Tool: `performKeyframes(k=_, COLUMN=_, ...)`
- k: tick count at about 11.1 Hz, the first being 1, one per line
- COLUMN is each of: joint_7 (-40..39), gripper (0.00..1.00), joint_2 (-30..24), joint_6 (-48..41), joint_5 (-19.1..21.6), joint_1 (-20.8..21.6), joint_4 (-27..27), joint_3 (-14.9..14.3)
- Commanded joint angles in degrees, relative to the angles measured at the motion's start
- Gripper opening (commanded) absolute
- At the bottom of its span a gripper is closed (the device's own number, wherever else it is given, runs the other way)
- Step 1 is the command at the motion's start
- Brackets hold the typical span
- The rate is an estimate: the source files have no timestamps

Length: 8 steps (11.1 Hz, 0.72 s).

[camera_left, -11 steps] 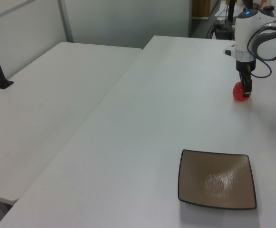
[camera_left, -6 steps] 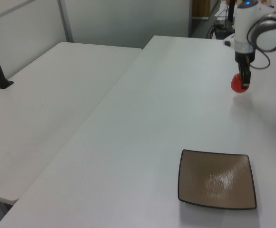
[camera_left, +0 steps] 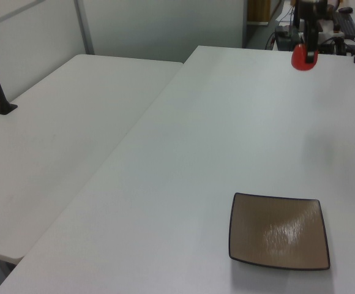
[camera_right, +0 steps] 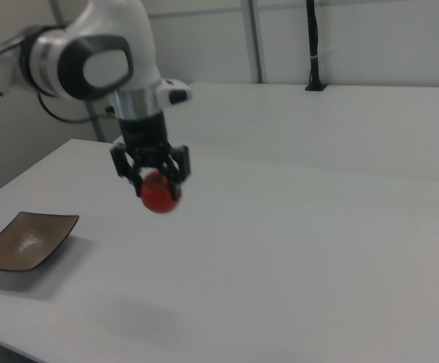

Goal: Apples placed on a ceramic plate
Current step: 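Lift the apple and carry it toward the brown plate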

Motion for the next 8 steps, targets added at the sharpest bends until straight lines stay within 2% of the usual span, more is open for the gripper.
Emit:
performKeyframes(k=1, joint_7=0.45, gripper=0.01, joint_2=0.98, joint_6=-8.01, joint_5=5.32, joint_1=0.34, joint_4=8.13, joint_3=8.02)
performKeyframes(k=4, joint_7=8.5, gripper=0.01, joint_2=1.07, joint_6=-7.59, joint_5=7.79, joint_1=1.73, joint_4=8.49, joint_3=18.05)
performKeyframes(k=7, joint_7=17.2, gripper=0.01, joint_2=3.17, joint_6=-5.4, joint_5=9.29, joint_1=5.95, joint_4=8.49, joint_3=25.61)
performKeyframes(k=8, joint_7=20.45, gripper=0.01, joint_2=5.18, joint_6=-2.26, joint_5=9.38, joint_1=7.96, joint_4=8.23, joint_3=27.29)
